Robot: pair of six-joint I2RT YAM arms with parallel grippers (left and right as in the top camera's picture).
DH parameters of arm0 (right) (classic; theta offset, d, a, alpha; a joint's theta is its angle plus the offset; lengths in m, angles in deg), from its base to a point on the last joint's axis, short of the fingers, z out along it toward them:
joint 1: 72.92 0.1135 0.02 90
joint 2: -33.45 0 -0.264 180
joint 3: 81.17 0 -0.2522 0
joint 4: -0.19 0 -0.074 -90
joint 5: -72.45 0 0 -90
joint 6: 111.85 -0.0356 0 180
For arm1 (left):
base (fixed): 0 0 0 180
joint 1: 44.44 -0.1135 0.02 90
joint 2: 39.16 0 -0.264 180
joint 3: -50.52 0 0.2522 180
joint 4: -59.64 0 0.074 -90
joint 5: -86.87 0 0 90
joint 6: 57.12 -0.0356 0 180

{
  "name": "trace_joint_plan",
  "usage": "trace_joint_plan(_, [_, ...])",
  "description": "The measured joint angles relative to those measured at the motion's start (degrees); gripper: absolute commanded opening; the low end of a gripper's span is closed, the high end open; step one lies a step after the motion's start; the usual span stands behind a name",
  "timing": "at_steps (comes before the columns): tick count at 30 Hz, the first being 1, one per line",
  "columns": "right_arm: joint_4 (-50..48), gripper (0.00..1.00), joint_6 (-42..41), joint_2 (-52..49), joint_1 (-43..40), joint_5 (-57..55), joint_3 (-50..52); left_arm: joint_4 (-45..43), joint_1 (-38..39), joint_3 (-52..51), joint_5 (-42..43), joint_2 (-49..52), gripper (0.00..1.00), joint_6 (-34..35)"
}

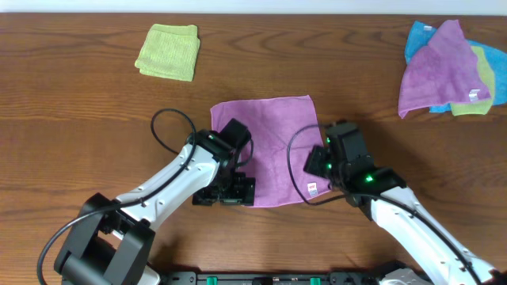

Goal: Fold the cloth

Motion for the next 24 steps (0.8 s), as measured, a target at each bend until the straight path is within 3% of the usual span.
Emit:
trace_joint_plan(5, [-14.1,0.01,4.9,-4.9,0.0,-0.3,-0.4,0.5,0.0,-0.5,-0.7,0.0,0.95,0.1])
trace_joint_plan(10, [-22.8,0.01,6.8,-16.2,0.0,3.4,-1.2,-0.5,0.1,-0.5,-4.2,0.0,0.95,0.3])
trace_joint_plan(15, [-22.4,0.02,6.9,-25.4,0.0,9.1,-6.3,1.3,0.1,-0.5,-7.9,0.0,0.95,0.4])
trace_joint_plan(24, [-19.6,0.02,6.6,-27.1,1.8,14.6,-15.6,1.2,0.1,-0.5,-11.5,0.0,0.95,0.4])
